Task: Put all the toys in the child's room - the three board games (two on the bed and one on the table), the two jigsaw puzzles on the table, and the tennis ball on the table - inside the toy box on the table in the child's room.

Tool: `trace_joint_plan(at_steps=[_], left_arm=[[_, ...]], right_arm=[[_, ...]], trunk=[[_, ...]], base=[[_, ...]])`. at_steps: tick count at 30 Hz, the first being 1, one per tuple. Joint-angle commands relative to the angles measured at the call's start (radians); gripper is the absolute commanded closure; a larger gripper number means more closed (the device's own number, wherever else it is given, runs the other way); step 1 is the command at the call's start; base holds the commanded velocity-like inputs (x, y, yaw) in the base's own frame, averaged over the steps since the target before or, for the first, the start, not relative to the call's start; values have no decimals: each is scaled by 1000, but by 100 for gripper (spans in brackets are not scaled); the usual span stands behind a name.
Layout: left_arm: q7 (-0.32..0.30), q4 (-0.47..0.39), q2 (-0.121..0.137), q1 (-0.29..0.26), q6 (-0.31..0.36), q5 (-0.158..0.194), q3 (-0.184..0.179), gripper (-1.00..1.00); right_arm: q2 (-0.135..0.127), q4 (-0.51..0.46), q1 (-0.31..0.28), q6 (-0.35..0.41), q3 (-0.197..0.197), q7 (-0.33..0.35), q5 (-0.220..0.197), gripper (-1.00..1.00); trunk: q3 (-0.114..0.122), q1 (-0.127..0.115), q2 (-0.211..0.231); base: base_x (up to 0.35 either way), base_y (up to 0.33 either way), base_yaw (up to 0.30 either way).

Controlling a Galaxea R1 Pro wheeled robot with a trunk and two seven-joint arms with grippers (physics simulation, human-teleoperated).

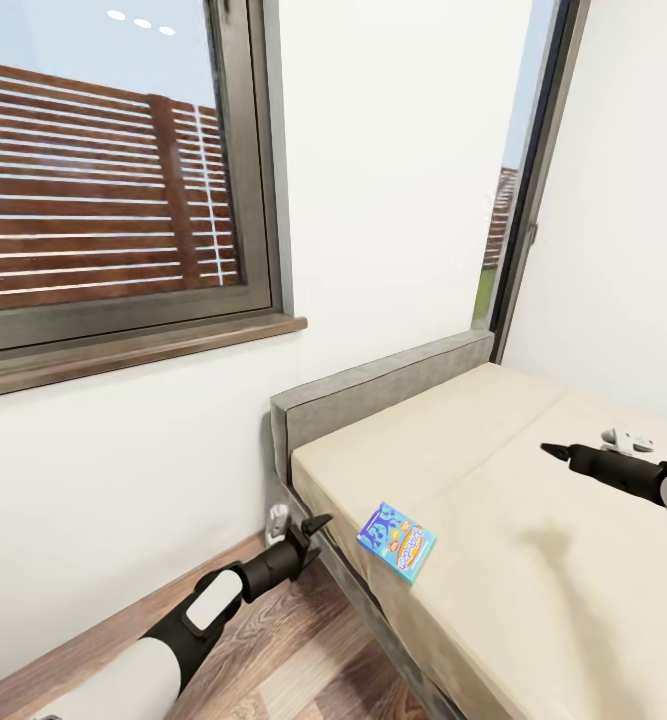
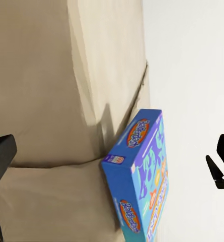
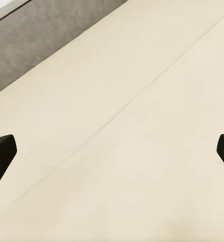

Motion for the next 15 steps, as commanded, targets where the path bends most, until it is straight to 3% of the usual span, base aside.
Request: trace_joint_plan(at_steps=[1, 15], left_arm=[[-2, 5, 1, -1, 4, 9, 2, -100], [-2, 17, 1, -1, 4, 5, 45, -100]], right_arm=[[0, 0, -1, 5, -6, 5, 1, -100], [0, -13, 2, 6, -24, 5, 1, -100]], trunk=[[-1, 0, 0], [-1, 0, 0]], base=[[0, 0, 0], [0, 0, 0]])
